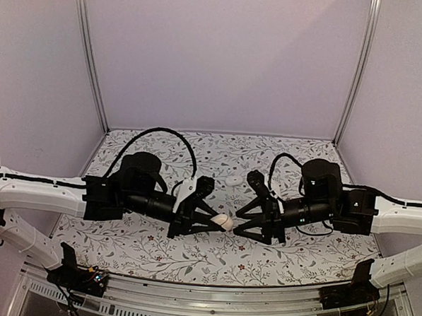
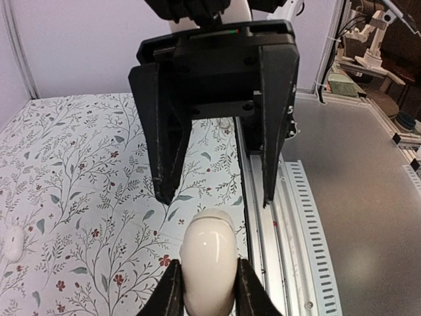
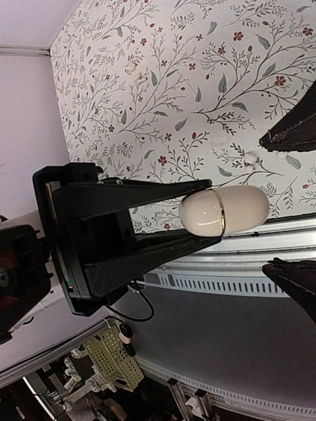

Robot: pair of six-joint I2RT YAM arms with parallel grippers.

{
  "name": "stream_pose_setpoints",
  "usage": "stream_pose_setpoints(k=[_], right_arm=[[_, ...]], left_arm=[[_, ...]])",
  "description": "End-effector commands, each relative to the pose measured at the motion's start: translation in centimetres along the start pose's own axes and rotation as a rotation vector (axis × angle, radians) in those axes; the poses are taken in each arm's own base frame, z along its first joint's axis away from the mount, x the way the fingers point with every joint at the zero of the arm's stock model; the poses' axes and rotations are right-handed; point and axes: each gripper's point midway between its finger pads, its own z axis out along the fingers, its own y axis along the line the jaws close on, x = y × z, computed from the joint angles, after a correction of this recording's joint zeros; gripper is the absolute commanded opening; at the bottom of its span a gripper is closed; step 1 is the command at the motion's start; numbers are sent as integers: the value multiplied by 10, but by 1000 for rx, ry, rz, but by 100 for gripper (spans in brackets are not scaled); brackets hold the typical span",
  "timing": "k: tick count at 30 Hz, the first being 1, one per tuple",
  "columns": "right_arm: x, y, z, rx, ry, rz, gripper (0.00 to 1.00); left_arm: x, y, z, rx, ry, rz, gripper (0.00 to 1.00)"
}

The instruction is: Insert the wireless bluetooth earbuds into the charging case

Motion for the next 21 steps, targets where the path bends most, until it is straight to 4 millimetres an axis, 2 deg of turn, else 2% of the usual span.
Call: stream_pose_setpoints(k=[1,10,21], right_arm=[[-6,5,5,-39,17,3,54],[3,6,13,-19,83,-53,45],[11,7,20,-30,112,-73,35]], left_arm=[[-4,-3,9,-9,17,47,0],[2,-3,18,-4,38,30,0],[0,-8,18,8,29,32,0]])
